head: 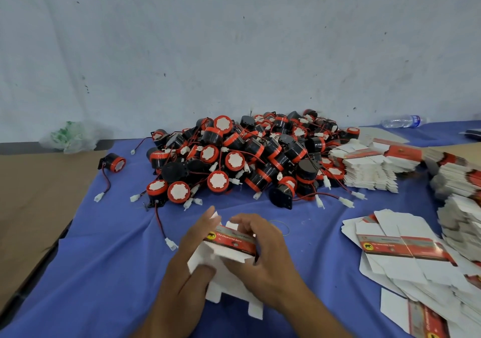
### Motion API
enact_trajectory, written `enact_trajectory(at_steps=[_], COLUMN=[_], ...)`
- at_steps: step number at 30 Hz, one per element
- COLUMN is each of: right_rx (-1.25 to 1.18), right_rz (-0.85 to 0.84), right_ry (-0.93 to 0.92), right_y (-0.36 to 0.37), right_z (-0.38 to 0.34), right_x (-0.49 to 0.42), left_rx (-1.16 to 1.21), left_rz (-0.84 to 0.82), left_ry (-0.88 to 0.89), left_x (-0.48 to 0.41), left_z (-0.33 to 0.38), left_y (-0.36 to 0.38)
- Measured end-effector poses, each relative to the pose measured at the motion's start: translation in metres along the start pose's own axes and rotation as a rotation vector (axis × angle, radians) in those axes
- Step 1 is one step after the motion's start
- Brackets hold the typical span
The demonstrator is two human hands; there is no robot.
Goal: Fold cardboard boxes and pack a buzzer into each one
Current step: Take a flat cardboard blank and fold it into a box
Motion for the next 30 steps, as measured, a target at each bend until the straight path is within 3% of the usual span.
enact_trajectory(at_steps=[2,4,8,12,16,19,22,27,30], right_rx=[-0.02,-0.193,-0.46,-0.66,-0.799,-0.781,-0.751,-0.659,-0.667], right_rz=[-0.119,-0.197,-0.103,-0.096,-0.266,-0.35,-0.285,-0.067,-0.005], right_ry=[0.097,0.172,0.226,0.288,0.371,0.313,0.287,0.316,0.311], right_y=[-0.003,-0.008,-0.017,-0.009,0.002,0.004,0.002,0.001,-0.001], right_z=[0.001,-0.001,-0.001,0.001,-0.002,-0.007,-0.009,-0.003,-0.001], right_x=[-0.004,-0.006,-0.006,-0.004,-0.002,0.0,-0.001,-0.004,-0.007], left_rx=[-0.063,-0.13,-0.252,-0.16,0.067,0.152,0.158,0.111,-0.055], left_rz=[-0.059,-0.126,-0.099,-0.13,-0.023,-0.133,-0.216,-0.144,-0.184], left_ry=[0.075,0.154,0.26,0.067,-0.167,-0.194,-0.157,-0.138,-0.094], left_x=[0.0,0.003,0.007,-0.002,-0.012,-0.012,-0.01,-0.008,-0.008], left_z=[0.005,0.006,0.004,-0.012,-0.03,-0.036,-0.035,-0.039,-0.037], left_y=[-0.004,-0.003,0.0,-0.004,-0.011,-0.011,-0.007,-0.006,-0.006])
Point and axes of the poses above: each hand's wrist, its own x-axis away from the middle knuckle, its own y-axis out of the palm, z = x × y, the point moved 3 cm from there along -x, towards the middle knuckle, and after that the axes turned 11 degrees about -x, right-handed, at the moved point
